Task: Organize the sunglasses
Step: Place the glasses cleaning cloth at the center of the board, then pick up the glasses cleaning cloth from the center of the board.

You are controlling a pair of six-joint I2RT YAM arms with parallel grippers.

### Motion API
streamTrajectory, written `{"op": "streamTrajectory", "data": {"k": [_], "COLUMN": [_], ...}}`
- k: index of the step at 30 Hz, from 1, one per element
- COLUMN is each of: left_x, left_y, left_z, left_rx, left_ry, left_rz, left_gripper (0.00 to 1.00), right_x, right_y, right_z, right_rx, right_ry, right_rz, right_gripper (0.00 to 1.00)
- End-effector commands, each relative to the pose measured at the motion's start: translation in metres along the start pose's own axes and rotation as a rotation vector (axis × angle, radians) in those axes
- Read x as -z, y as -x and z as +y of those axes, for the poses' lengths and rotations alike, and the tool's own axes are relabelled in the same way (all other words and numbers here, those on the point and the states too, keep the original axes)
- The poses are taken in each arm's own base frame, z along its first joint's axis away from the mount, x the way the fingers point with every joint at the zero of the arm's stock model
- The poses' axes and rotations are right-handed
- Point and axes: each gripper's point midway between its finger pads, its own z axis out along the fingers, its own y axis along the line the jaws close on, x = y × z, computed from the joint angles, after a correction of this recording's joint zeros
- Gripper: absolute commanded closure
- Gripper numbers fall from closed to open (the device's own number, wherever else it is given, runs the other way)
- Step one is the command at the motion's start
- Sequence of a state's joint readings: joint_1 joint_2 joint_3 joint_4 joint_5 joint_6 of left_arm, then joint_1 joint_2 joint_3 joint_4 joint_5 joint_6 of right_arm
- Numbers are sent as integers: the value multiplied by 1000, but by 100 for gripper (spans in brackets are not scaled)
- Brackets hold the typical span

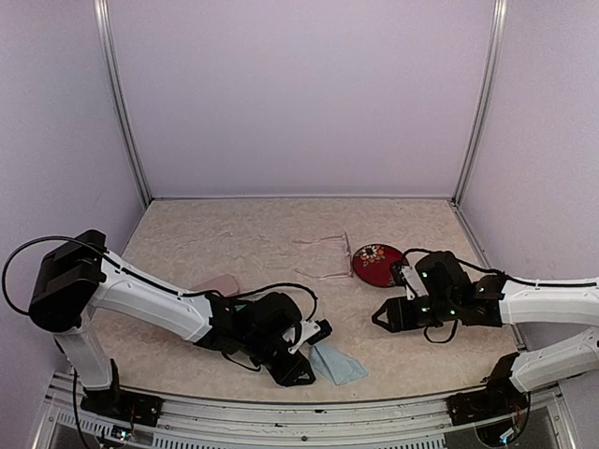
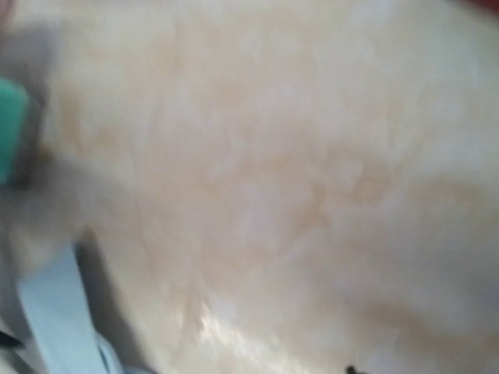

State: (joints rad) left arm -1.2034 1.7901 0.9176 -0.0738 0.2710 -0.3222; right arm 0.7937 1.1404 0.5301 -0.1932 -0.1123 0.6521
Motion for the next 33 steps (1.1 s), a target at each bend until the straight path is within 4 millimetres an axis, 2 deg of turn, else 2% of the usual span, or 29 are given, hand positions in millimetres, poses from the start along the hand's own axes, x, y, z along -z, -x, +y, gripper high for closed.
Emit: {"op": "streamTrajectory", "data": {"k": [1,6,13,20,27,33], "left_x": [20,37,52,54,54,56], "left_y": [15,34,50,54,53,53], "left_z": [-10,-2,11,14,15,19], "left_rx": [-71,-77,-56,-50,-47,-41], "left_ry": [7,91,190,208,209,237], "left_rz": [-62,-150,-226,-246,-243,-253], "left_gripper": [65,56,52,52,51,51], "right_x": [-14,-28,-36,-38,-42,-35], "right_y": [-27,-55,-90,-115,-125,-111], "right_z": [13,39,38,40,31,37], "right_rx": [0,34,39,93,123,138], "right_ry": [44,87,33,-40,-119,-106], "right_rz": [86,162,257,332,367,316], "right_gripper": [47,45,54,61,76,86]}}
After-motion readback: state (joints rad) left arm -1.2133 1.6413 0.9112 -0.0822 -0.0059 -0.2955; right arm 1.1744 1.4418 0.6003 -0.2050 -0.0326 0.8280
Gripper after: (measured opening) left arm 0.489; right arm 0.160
